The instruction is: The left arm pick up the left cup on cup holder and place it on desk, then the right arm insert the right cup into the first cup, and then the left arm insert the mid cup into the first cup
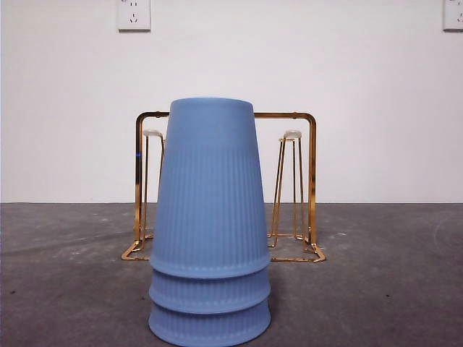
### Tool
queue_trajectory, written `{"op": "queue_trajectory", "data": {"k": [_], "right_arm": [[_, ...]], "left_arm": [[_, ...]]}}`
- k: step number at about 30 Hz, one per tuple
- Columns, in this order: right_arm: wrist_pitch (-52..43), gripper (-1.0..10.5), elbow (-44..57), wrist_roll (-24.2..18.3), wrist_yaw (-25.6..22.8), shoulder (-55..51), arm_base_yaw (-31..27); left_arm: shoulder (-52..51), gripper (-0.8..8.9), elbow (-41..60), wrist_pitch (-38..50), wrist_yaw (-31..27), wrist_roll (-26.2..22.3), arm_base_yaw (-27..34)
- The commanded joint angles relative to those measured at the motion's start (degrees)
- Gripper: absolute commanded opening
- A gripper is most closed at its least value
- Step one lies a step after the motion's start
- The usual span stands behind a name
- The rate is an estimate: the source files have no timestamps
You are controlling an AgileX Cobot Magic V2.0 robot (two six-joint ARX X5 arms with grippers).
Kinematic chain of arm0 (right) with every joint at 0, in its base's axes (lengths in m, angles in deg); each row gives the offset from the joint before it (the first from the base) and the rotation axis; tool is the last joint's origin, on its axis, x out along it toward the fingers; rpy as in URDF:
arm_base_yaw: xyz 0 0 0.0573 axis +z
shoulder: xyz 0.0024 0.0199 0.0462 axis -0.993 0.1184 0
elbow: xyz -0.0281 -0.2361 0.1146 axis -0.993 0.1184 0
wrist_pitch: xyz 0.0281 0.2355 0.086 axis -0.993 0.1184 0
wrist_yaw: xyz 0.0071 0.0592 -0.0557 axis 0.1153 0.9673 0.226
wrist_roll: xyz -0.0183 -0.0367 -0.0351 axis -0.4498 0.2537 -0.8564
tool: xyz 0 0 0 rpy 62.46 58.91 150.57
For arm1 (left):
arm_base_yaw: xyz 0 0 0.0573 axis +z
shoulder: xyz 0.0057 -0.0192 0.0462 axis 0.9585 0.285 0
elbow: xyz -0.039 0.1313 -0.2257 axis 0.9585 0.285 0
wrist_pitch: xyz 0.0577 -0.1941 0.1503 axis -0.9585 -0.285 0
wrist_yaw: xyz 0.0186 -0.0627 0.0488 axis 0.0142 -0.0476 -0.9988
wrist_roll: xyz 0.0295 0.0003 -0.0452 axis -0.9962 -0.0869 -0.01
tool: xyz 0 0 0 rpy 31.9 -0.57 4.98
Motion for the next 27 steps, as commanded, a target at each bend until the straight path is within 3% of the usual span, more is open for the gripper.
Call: {"op": "queue_trajectory", "data": {"k": [1, 19, 23, 27], "right_arm": [[-0.5, 0.2, -1.0, 0.4, -0.2, 0.3, 0.6], [-1.3, 0.2, -0.5, 0.3, -0.3, -0.3, 0.2], [-5.5, 0.2, 2.5, -1.4, -1.4, -1.9, -9.0], [-23.9, 0.2, 15.1, -10.1, -1.6, -5.7, -25.6]], "left_arm": [[-0.1, 0.29, 1.1, -0.2, 0.1, -1.3, 0.0], [-0.1, 0.29, 1.1, -0.1, 0.1, -1.3, 0.0], [-0.1, 0.29, 1.1, -0.2, 0.1, -1.3, 0.0], [-0.1, 0.29, 1.1, -0.1, 0.1, -1.3, 0.0]]}}
